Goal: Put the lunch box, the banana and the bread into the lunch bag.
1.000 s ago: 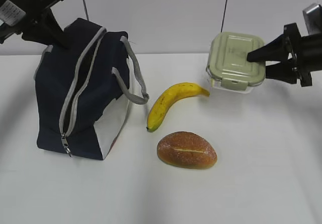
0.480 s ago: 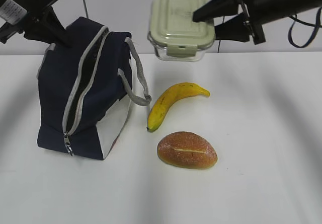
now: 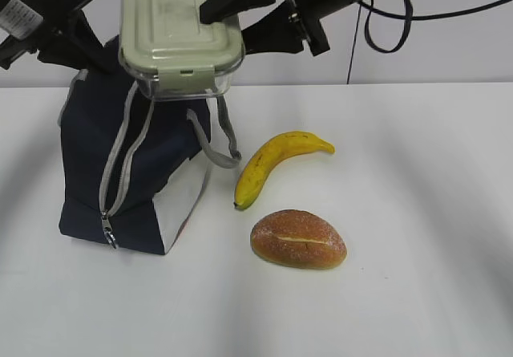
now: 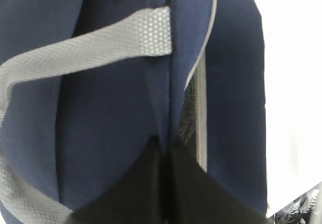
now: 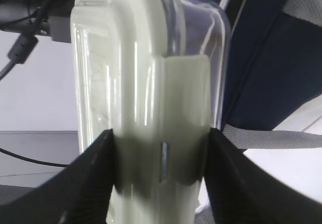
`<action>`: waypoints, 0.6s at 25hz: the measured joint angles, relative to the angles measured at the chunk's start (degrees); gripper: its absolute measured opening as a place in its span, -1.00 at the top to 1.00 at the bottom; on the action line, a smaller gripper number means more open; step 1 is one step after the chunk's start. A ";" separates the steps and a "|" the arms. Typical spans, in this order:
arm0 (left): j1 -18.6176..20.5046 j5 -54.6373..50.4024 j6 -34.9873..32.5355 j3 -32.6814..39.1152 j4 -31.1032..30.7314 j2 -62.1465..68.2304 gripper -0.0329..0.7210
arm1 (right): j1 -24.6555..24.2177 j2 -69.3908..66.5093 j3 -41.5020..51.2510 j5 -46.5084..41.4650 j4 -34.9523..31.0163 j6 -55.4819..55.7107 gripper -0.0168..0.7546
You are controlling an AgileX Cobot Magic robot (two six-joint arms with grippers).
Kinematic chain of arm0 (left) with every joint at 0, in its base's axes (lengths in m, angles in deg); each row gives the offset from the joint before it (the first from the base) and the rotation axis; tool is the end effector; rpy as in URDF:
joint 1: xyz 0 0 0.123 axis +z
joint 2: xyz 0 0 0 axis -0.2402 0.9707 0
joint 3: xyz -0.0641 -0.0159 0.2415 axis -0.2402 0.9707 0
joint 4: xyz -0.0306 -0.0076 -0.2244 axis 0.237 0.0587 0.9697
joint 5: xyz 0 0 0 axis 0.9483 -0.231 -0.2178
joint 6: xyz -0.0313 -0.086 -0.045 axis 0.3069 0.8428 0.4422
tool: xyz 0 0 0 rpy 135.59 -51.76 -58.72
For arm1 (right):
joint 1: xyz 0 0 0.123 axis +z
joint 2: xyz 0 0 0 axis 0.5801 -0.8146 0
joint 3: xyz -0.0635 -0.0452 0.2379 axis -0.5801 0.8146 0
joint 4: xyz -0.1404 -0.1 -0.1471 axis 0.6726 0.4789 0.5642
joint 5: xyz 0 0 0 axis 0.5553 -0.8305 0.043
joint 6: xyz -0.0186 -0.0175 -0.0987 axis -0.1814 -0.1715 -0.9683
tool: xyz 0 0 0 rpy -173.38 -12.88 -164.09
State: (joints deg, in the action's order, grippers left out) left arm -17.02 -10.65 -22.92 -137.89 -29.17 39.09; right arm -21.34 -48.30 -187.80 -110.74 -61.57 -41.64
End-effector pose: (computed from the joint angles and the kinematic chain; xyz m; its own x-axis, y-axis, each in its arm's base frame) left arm 0.3562 -0.0721 0.2739 -0.9496 -0.0457 -0.3100 0.1284 0.8459 -0.5177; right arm 0.3510 0.1772 0.2948 -0.8990 -0.1145 -0.4226 -0.4281 0.4323 0.7936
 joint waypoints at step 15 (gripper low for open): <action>0.00 -0.41 0.00 0.00 0.17 0.00 0.92 | 3.35 -7.17 -0.34 6.55 14.58 6.00 -0.05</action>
State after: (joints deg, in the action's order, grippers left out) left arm -17.02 -11.06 -22.92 -137.89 -29.01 39.09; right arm -17.99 -55.46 -188.14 -104.20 -46.99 -35.65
